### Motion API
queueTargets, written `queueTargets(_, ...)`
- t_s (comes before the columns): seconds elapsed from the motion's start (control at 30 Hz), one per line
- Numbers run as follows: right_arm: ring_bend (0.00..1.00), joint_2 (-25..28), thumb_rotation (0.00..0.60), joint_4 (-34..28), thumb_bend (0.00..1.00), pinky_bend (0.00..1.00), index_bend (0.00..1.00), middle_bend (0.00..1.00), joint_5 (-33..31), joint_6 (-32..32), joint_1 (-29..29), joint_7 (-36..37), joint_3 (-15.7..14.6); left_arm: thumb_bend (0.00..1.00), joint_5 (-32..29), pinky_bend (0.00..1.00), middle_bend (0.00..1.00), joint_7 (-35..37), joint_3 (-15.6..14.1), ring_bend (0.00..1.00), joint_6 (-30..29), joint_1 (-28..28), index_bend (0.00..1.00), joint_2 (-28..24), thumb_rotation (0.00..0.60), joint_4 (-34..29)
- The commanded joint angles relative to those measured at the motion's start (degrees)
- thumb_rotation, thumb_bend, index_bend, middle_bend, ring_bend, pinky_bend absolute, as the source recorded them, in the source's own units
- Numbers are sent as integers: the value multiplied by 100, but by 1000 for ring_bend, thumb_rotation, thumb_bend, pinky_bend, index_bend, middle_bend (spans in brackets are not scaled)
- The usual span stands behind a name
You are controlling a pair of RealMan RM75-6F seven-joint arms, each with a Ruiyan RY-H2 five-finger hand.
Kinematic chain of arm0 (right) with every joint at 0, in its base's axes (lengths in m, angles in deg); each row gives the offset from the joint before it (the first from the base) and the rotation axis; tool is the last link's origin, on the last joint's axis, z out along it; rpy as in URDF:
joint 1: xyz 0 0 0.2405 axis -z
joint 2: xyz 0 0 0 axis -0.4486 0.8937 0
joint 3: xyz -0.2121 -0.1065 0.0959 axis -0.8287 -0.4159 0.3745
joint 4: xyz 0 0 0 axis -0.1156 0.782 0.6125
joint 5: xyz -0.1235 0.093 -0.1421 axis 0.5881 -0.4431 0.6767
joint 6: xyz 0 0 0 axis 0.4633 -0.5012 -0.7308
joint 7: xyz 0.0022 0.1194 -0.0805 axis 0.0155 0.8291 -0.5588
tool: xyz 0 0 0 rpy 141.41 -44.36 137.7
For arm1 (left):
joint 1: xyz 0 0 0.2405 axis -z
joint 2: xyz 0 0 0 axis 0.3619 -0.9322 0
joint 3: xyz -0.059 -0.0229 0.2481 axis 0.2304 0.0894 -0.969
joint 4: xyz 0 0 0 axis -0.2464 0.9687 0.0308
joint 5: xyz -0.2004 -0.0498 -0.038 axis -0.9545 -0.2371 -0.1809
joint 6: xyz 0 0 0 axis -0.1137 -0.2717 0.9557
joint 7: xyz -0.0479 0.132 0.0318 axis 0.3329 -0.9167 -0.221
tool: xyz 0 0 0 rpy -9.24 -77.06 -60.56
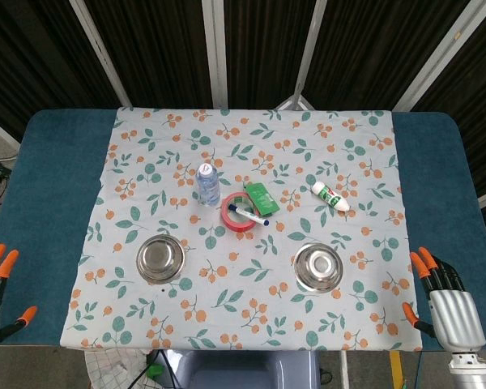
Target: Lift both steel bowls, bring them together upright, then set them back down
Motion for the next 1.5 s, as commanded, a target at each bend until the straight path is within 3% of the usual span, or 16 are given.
queueTargets(0.03, 85, -39, 600, 60, 341, 116, 30, 19, 41, -74, 13, 45, 23, 64, 4, 118, 0, -20, -10, 0, 22, 0, 15, 3, 600, -6)
queueTargets(0.63, 106, -96, 600, 143, 335, 116, 90, 18, 159, -41, -55, 838, -19, 66, 218, 118, 0, -308, -15, 0, 48, 55, 59, 165, 600, 207)
queueTargets(0.8, 106, -84, 600, 100, 242, 116, 90, 18, 123, 120, -107, 862, -64, 63, 88, 118, 0, -402, 49, 0, 84, 54, 59, 153, 600, 157)
queueTargets(0.9, 106, -77, 600, 68, 240, 116, 90, 18, 113, 136, -111, 833, -68, 55, 76, 119, 0, -332, -4, 0, 186, 73, 59, 120, 600, 106)
queueTargets(1.03, 106, -78, 600, 26, 240, 116, 90, 18, 185, 267, -194, 785, -96, 45, -4, 119, 0, -142, -92, 0, 523, 181, 59, -7, 600, -80)
queueTargets(1.23, 97, 167, 600, -270, 238, 116, 89, 18, 96, 889, -593, 526, 0, 32, -396, 118, 0, -20, -89, 0, 1483, 606, 52, -522, 600, -832)
queueTargets(1.5, 67, 618, 600, -1288, 238, 94, 90, 17, -906, 2102, -1286, -610, 362, 0, -1066, 113, 0, -632, 191, 0, 2685, 1313, 48, -897, 600, -1841)
